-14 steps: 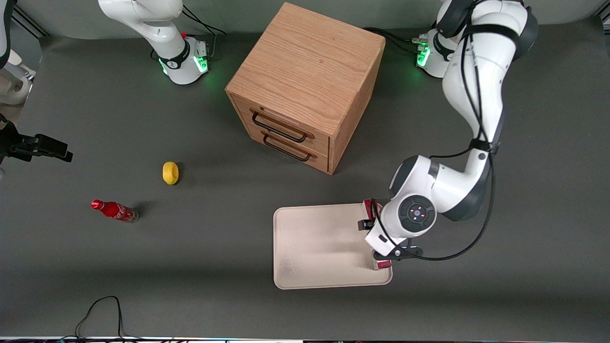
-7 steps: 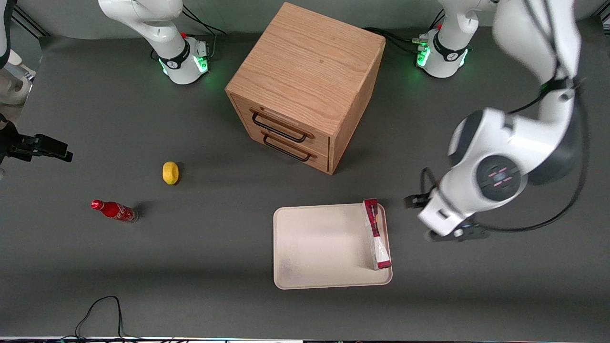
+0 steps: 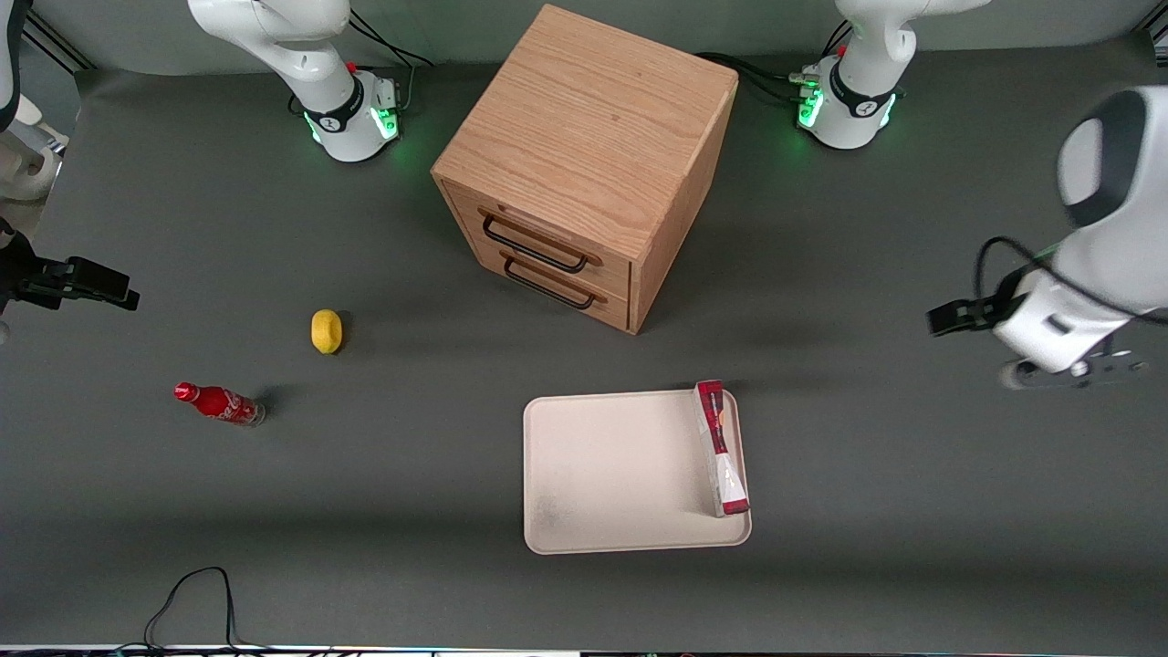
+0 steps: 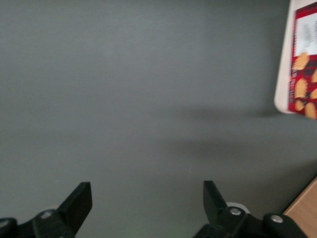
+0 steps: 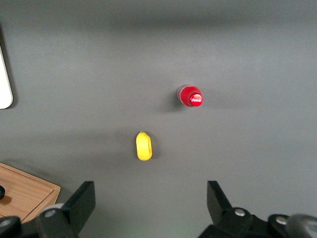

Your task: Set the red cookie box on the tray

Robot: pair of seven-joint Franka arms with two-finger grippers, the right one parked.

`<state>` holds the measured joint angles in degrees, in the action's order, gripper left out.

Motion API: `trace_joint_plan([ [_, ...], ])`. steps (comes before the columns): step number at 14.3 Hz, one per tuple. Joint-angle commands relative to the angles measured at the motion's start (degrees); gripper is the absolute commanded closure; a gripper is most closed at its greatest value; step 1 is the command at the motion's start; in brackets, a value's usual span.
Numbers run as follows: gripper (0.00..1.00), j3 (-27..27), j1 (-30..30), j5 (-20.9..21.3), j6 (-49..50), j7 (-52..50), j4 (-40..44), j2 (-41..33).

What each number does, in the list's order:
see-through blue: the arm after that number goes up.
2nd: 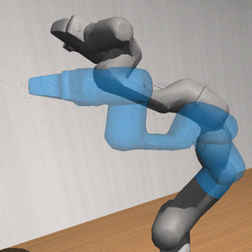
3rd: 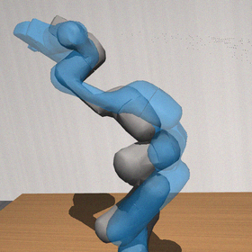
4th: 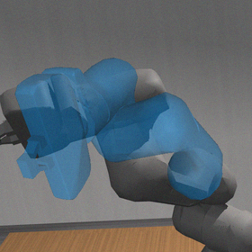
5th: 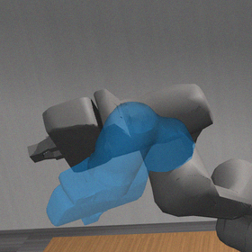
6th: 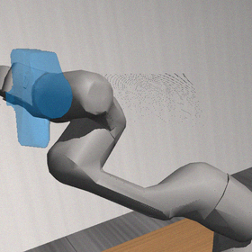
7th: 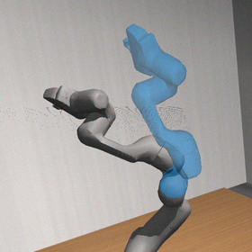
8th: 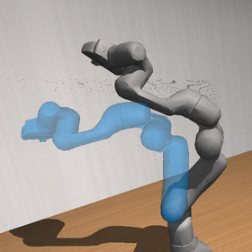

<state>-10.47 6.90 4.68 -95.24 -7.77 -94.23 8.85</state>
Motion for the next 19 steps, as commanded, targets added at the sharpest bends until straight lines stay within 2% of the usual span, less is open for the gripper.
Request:
trace_joint_plan([
  [1, 0.0, 0.96, 2.23, -0.98, 2.67, 5.03, -1.31, -3.31],
  [4, 0.0, 1.15, 2.24, -1.25, 9.35, 4.17, 3.08, -3.58],
  [9, 0.0, 1.76, 3.74, -1.34, 10.42, 4.25, 3.53, -4.72],
  [11, 0.0, 2.9, 1.99, -1.16, 10.94, 4.08, 3.88, -5.33],
  [12, 0.0, 6.47, -2.37, -0.73, 11.91, 4.08, 4.4, -5.42],
  [14, 0.0, 18.06, -12.82, -0.63, 13.23, 4.08, 6.07, -4.99],
  [15, 0.0, 20.63, -15.4, -0.63, 13.32, 4.16, 6.6, -4.9],
  [19, 0.0, 20.84, -15.16, -0.9, 13.59, 4.08, 9.07, -2.97],
])
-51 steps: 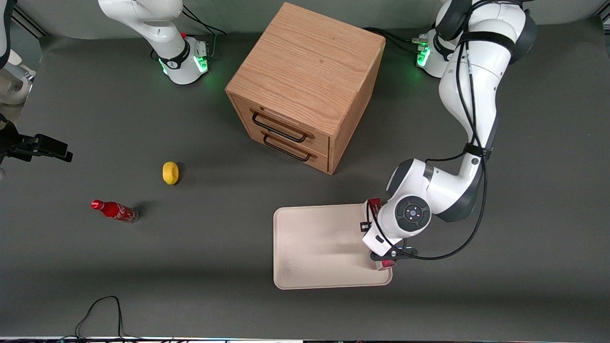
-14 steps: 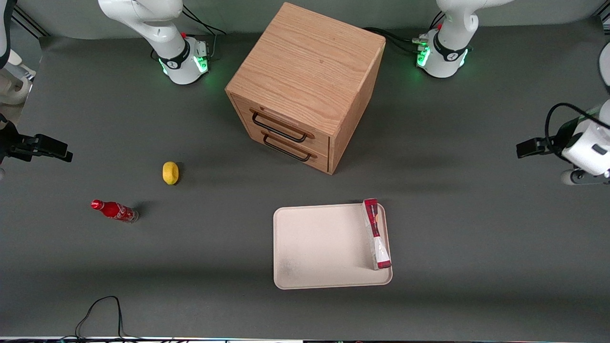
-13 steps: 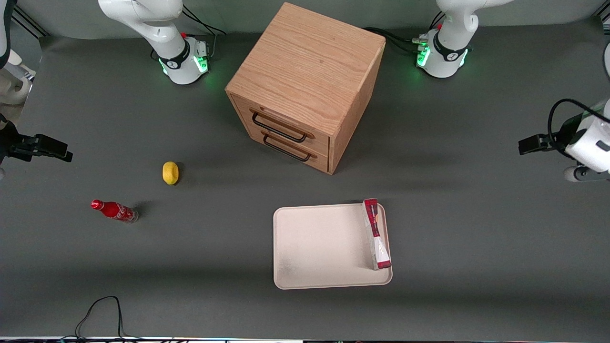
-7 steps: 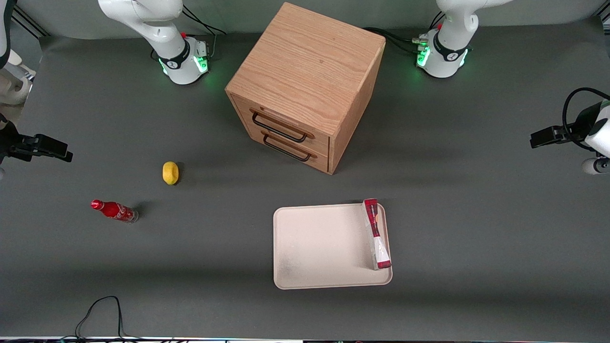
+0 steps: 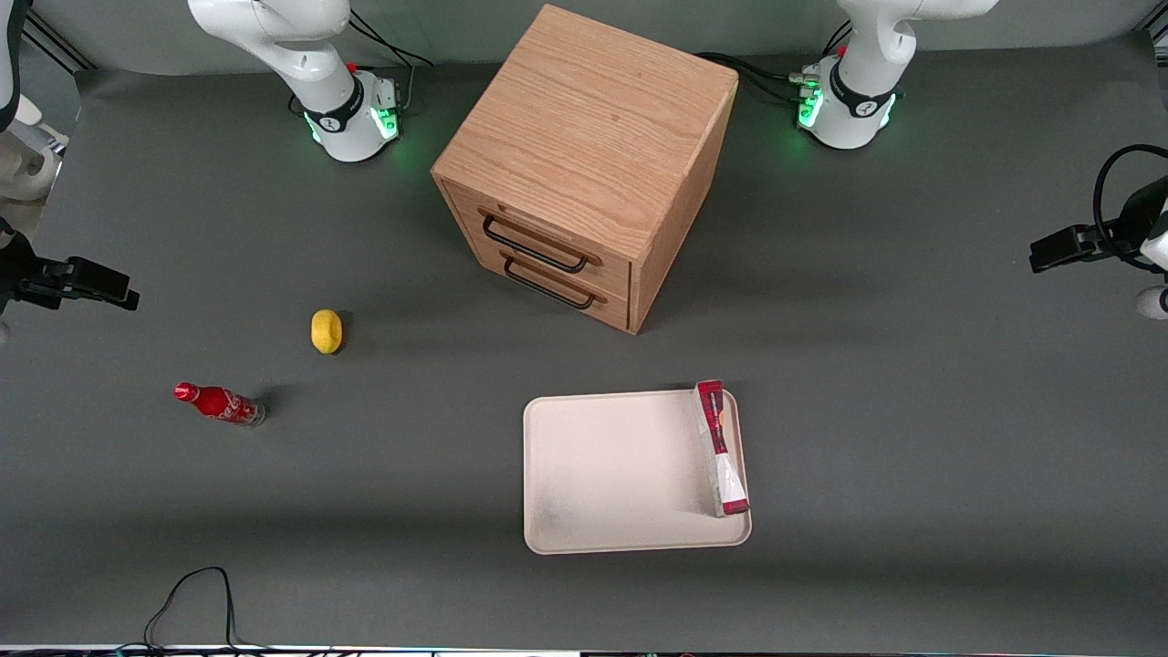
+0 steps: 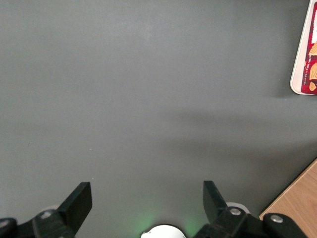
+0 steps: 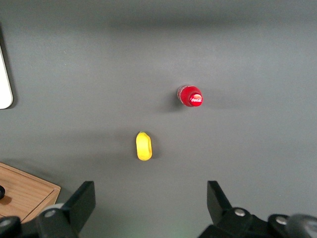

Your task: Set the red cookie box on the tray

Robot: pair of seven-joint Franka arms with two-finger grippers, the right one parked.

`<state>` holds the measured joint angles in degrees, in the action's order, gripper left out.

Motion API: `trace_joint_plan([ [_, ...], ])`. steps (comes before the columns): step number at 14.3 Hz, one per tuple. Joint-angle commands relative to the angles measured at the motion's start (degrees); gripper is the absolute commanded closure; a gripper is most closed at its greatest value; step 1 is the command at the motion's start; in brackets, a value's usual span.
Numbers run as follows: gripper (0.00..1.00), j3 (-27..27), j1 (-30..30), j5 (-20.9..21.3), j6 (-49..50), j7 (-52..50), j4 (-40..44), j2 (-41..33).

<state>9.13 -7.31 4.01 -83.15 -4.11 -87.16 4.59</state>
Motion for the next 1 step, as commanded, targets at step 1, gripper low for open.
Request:
trace_joint_plan([
  [1, 0.0, 1.07, 0.18, -0.41, 1.5, 0.6, 1.91, 1.39],
])
